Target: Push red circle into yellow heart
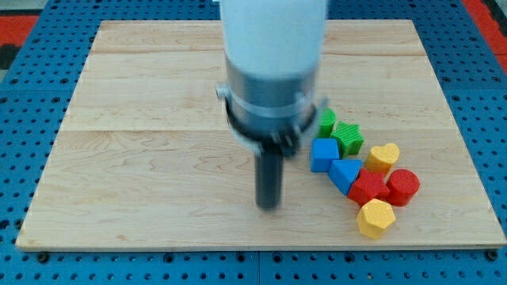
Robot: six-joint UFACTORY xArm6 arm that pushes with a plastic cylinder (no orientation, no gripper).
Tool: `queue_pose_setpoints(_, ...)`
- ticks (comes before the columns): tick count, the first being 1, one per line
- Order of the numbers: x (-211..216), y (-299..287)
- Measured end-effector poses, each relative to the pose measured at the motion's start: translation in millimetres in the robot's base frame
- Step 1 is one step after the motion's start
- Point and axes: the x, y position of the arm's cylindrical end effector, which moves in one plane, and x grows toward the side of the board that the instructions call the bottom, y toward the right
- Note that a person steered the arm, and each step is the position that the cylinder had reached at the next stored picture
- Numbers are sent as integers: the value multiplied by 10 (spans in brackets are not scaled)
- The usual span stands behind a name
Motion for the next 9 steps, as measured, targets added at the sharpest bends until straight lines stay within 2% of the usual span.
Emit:
queue_pose_setpoints(1,180,51)
queue_pose_setpoints(2,172,172)
queue_pose_setpoints(3,168,1199)
queue_pose_setpoints(4,-87,789)
queue_pose_setpoints(5,68,1268)
queue_pose_setpoints(6,172,1283)
queue_pose_setpoints(7,174,1551)
queue_pose_setpoints(8,-41,1885)
queue_pose_setpoints(9,-459,1858)
